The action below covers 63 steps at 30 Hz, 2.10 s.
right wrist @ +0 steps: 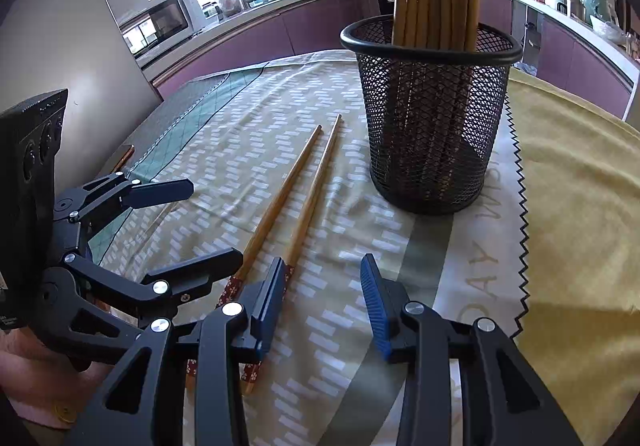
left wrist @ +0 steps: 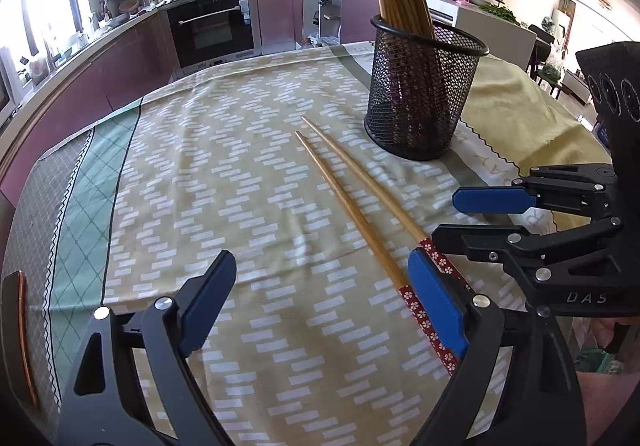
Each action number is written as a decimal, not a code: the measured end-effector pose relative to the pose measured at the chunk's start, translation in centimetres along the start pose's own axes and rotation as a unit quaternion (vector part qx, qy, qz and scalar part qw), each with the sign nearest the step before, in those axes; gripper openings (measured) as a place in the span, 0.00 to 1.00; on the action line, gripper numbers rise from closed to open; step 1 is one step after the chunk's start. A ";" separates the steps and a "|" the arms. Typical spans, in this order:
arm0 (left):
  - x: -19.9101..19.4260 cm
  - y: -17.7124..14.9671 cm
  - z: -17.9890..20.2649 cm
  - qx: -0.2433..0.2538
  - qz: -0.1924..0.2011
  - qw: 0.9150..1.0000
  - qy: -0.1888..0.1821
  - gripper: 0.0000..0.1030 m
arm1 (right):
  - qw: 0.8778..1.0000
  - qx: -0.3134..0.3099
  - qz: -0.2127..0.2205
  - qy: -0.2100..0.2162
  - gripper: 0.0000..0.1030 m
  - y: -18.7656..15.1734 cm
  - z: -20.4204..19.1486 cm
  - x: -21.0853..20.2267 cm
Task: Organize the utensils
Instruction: 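Move the right gripper onto a remaining chopstick and close it while the left gripper grasps another, then lift the held chopstick upright with the right gripper while the left gripper lifts its own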
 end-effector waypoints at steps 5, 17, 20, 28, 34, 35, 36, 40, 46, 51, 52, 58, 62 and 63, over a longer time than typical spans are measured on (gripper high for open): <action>0.8 -0.3 0.4 -0.003 -0.014 1.000 -0.004 0.75 | 1.000 0.009 0.004 0.003 0.36 0.2 0.4 -0.2; 0.6 -0.5 -0.6 -0.027 -0.011 1.000 0.008 0.59 | 1.000 0.004 0.013 0.014 0.35 1.8 0.1 0.4; 0.5 -0.5 -0.9 -0.034 -0.009 0.999 0.010 0.55 | 1.000 -0.002 0.013 0.014 0.29 2.5 -0.3 1.1; 0.2 -0.7 -1.0 -0.044 -0.008 0.999 0.010 0.52 | 1.000 -0.015 0.003 -0.011 0.17 3.0 -0.3 2.5; 0.3 -0.4 -1.0 -0.043 -0.010 0.999 0.004 0.52 | 1.000 -0.002 -0.002 -0.017 0.13 2.2 0.8 1.8; 0.4 -0.2 -1.1 -0.042 -0.011 0.999 0.004 0.52 | 1.000 -0.001 -0.003 -0.018 0.13 2.1 0.9 1.7; 0.5 -0.1 -1.1 -0.043 -0.011 0.999 0.003 0.52 | 1.000 -0.001 -0.004 -0.018 0.13 2.0 1.1 1.6; 0.9 0.6 -0.9 -0.043 -0.015 0.999 -0.004 0.48 | 1.000 -0.004 -0.007 -0.022 0.13 2.1 1.3 1.6; 1.9 1.5 -0.3 -0.035 -0.023 0.999 -0.008 0.39 | 0.999 -0.014 -0.010 -0.028 0.14 2.7 1.1 2.2; 2.5 2.0 0.1 -0.032 -0.027 0.999 -0.008 0.28 | 0.999 -0.024 -0.009 -0.036 0.13 3.0 1.2 2.6; 2.5 2.0 0.1 -0.033 -0.027 0.999 -0.009 0.27 | 0.999 -0.025 -0.009 -0.038 0.13 3.0 1.2 2.6; 2.8 2.1 0.5 -0.036 -0.026 0.999 -0.010 0.17 | 0.999 -0.026 -0.007 -0.041 0.13 3.5 1.1 3.1; 2.9 2.1 0.7 -0.042 -0.026 0.999 -0.012 0.12 | 0.999 -0.017 -0.004 -0.036 0.09 3.4 1.3 3.1; 2.9 2.1 0.7 -0.044 -0.027 0.999 -0.014 0.11 | 0.999 -0.012 -0.003 -0.033 0.08 3.4 1.5 2.9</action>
Point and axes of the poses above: each gripper's, at about its wrist camera, not at the fingertips, and x roughly the way its jaws point, z to its right, y to its top, the point moved 10 cm from there along x, roughly the way its jaws point, and after that the axes turned 10 degrees about -x, right-handed, at the moved point
